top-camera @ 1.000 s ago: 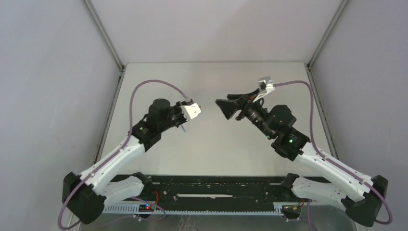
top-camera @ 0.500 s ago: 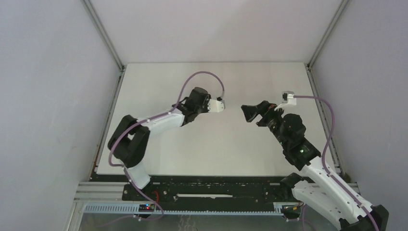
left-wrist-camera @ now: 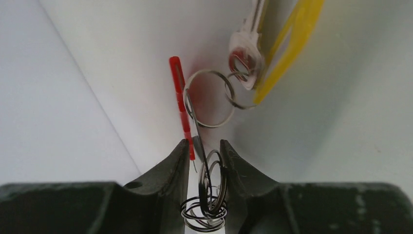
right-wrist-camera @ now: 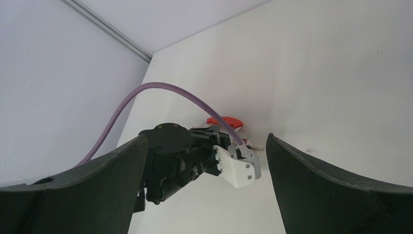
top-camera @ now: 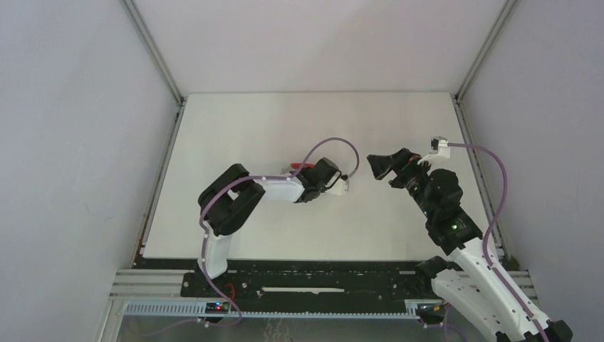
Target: Put the keys on the keyring
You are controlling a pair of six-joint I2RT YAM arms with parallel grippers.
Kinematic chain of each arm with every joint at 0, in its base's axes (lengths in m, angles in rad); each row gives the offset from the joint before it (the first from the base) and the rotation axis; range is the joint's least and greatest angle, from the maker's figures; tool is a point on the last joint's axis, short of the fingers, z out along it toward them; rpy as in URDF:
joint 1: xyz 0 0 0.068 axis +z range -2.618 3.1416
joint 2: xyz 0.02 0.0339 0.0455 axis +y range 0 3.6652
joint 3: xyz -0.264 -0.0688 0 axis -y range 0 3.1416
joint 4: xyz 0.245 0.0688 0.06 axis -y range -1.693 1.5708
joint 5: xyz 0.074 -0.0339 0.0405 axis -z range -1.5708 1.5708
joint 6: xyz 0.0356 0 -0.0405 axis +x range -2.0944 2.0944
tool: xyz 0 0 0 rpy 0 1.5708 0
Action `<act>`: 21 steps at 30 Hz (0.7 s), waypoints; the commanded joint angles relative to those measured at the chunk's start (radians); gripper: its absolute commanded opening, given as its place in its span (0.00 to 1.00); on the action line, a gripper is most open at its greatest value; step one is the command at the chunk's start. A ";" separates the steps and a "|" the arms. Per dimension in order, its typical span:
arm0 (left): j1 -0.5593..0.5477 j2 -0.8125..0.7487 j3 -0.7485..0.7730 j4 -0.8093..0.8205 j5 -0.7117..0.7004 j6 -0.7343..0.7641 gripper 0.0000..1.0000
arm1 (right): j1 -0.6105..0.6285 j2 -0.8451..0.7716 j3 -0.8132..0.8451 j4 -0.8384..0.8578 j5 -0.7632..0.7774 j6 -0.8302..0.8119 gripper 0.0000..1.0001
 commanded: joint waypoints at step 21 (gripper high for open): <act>0.207 -0.461 0.370 -0.867 0.510 -0.526 1.00 | -0.099 0.012 0.014 -0.130 0.179 -0.166 1.00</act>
